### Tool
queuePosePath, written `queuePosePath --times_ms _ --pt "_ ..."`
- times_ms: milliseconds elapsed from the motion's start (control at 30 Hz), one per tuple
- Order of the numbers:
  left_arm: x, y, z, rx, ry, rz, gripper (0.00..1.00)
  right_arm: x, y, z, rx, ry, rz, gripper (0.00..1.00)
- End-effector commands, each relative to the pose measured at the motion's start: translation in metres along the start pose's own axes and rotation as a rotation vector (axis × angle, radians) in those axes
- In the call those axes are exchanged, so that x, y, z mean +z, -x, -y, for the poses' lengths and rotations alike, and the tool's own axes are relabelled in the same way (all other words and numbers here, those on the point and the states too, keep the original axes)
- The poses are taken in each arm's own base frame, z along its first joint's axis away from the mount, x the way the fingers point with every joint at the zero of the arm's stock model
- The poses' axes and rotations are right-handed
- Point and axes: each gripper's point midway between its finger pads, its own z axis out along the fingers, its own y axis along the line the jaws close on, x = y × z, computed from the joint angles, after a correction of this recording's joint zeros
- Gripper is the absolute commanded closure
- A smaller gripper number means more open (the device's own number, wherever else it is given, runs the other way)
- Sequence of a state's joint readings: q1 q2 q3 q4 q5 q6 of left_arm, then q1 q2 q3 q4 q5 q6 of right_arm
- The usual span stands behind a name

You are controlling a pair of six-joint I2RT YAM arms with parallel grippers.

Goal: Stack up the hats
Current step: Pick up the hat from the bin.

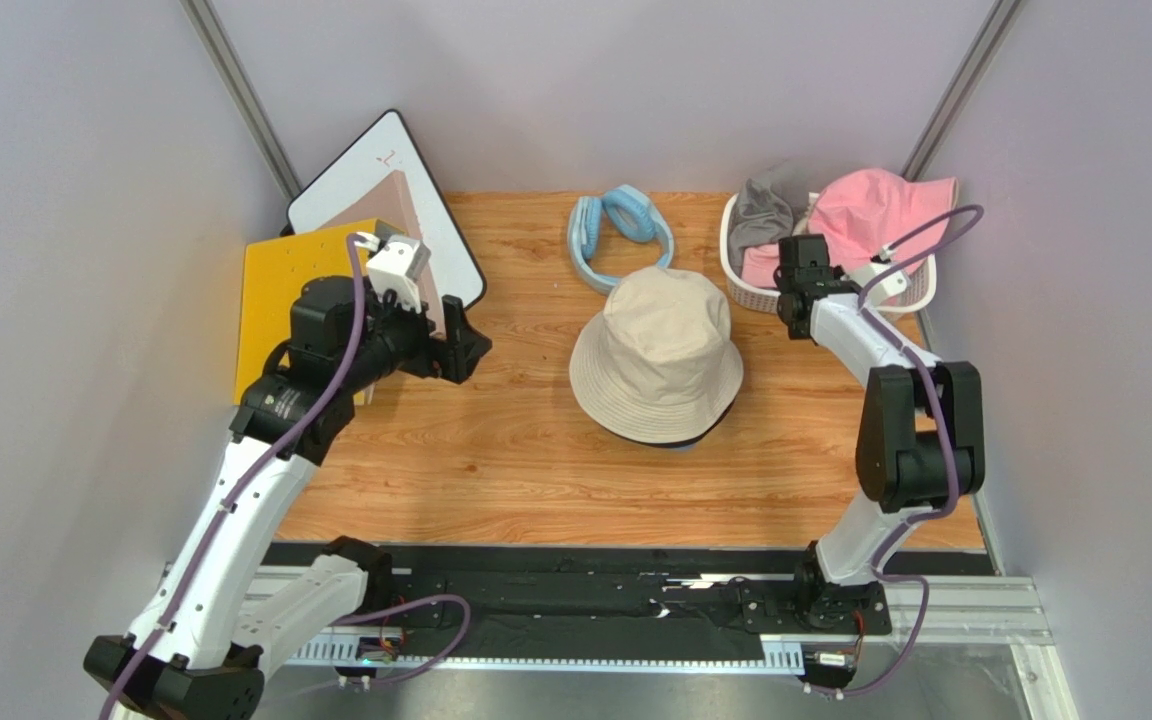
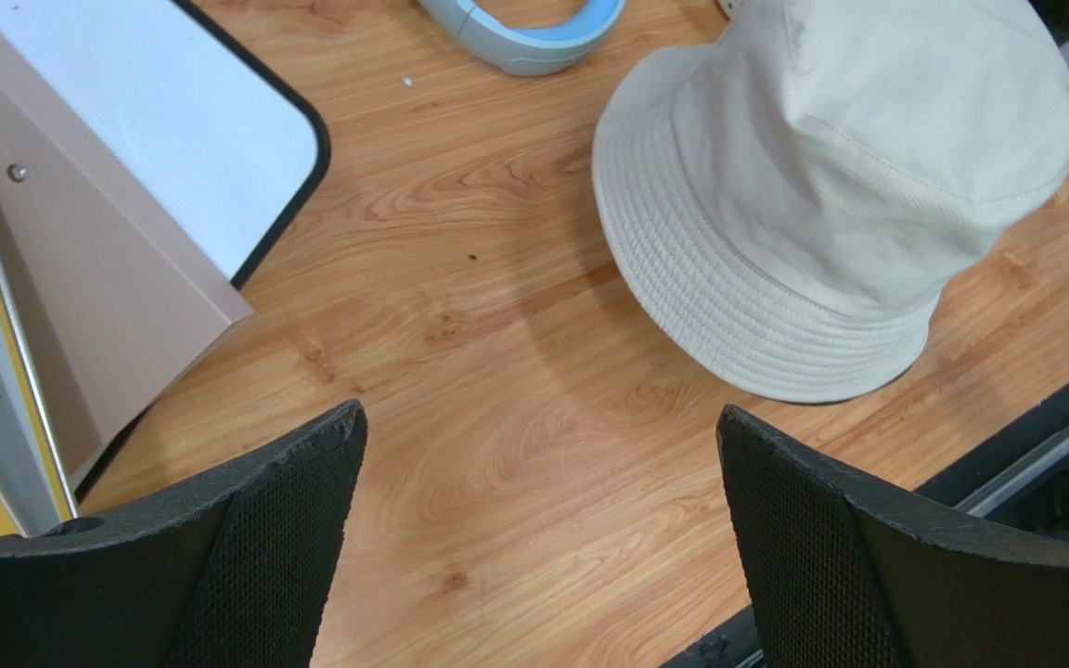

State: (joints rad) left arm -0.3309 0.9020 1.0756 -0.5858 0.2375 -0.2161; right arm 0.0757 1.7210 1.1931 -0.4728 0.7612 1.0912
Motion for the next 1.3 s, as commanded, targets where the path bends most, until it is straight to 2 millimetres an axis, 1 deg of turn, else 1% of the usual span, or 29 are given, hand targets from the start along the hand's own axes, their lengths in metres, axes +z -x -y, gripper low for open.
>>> queuePosePath --times_ms 0,33,67,100,167,233,267,300,333,367,400,433,467,500,533,567,600,633,667,700,733,767,800,867,1000,1067,1167,1200,1267 --pt "0.001 0.011 -0.002 -0.041 -0.031 0.045 0.01 -0.047 0.032 -0.023 -0.063 0.165 -0.001 0.99" --pt "0.002 0.012 -0.004 -0.032 -0.025 0.047 0.01 -0.061 0.037 -0.026 -0.092 0.220 -0.021 0.99" --pt "0.002 0.012 -0.009 -0.018 0.000 0.051 0.00 -0.069 0.039 -0.030 -0.120 0.257 -0.035 0.98" --pt "0.004 0.012 -0.012 -0.010 0.013 0.057 0.00 -0.079 0.036 -0.034 -0.148 0.305 -0.080 0.98" --pt "0.006 0.012 -0.019 0.010 0.043 0.060 0.01 -0.096 0.045 -0.042 -0.211 0.384 -0.092 0.96" --pt "0.013 0.011 -0.026 0.021 0.066 0.051 0.00 -0.113 0.057 -0.055 -0.250 0.442 -0.108 0.87" --pt "0.016 0.012 -0.032 0.023 0.099 0.055 0.00 -0.110 0.055 -0.059 -0.295 0.438 -0.121 0.80" --pt "0.018 0.015 -0.037 0.016 0.121 0.059 0.01 -0.121 0.070 -0.069 -0.307 0.456 -0.123 0.72" --pt "0.024 0.013 -0.044 0.004 0.153 0.044 0.01 -0.122 0.073 -0.072 -0.328 0.453 -0.134 0.67" --pt "0.026 0.015 -0.045 -0.022 0.167 0.044 0.01 -0.119 0.074 -0.074 -0.365 0.438 -0.136 0.59" --pt "0.026 0.021 -0.046 -0.038 0.178 0.042 0.01 -0.110 0.065 -0.071 -0.409 0.389 -0.172 0.41" --pt "0.031 0.021 -0.048 -0.057 0.189 0.026 0.01 -0.113 0.077 -0.083 -0.397 0.392 -0.162 0.36" --pt "0.033 0.023 -0.048 -0.090 0.192 0.025 0.01 -0.110 0.080 -0.083 -0.401 0.368 -0.173 0.31" --pt "0.031 0.029 -0.047 -0.108 0.201 0.028 0.01 -0.095 0.067 -0.073 -0.422 0.299 -0.238 0.26" --pt "0.033 0.029 -0.050 -0.131 0.219 0.019 0.00 -0.098 0.078 -0.080 -0.397 0.309 -0.246 0.25" --pt "0.033 0.031 -0.048 -0.158 0.217 0.014 0.01 -0.095 0.079 -0.080 -0.390 0.301 -0.277 0.24" --pt "0.029 0.034 -0.045 -0.168 0.216 -0.003 0.01 -0.081 0.067 -0.065 -0.408 0.235 -0.369 0.23" --pt "0.030 0.033 -0.045 -0.185 0.220 -0.019 0.01 -0.083 0.091 -0.072 -0.372 0.241 -0.345 0.23" --pt "0.027 0.028 -0.045 -0.196 0.229 -0.051 0.01 -0.074 0.096 -0.065 -0.380 0.198 -0.349 0.23" --pt "0.024 0.033 -0.043 -0.196 0.230 -0.052 0.01 -0.072 0.101 -0.052 -0.405 0.139 -0.352 0.21" --pt "0.026 0.029 -0.043 -0.195 0.228 -0.079 0.01 -0.062 0.096 -0.047 -0.429 0.098 -0.371 0.21" --pt "0.023 0.021 -0.043 -0.197 0.233 -0.119 0.00 -0.060 0.105 -0.044 -0.421 0.088 -0.368 0.21" --pt "0.023 0.022 -0.043 -0.194 0.235 -0.129 0.01 -0.057 0.102 -0.035 -0.437 0.055 -0.388 0.21" --pt "0.023 0.014 -0.045 -0.190 0.241 -0.170 0.01 -0.046 0.096 -0.019 -0.455 0.004 -0.420 0.21" --pt "0.026 0.008 -0.047 -0.187 0.249 -0.192 0.00 -0.029 0.091 -0.011 -0.476 -0.031 -0.407 0.22" --pt "0.027 0.007 -0.047 -0.198 0.248 -0.203 0.01 -0.021 0.088 -0.009 -0.474 -0.036 -0.418 0.22" --pt "0.028 0.007 -0.045 -0.209 0.241 -0.200 0.01 -0.011 0.086 -0.013 -0.444 -0.029 -0.423 0.22" --pt "0.028 0.006 -0.045 -0.208 0.239 -0.202 0.01 -0.006 0.082 -0.016 -0.438 -0.020 -0.439 0.22" --pt "0.028 0.007 -0.047 -0.197 0.245 -0.200 0.01 -0.002 0.085 -0.021 -0.418 -0.011 -0.435 0.23"
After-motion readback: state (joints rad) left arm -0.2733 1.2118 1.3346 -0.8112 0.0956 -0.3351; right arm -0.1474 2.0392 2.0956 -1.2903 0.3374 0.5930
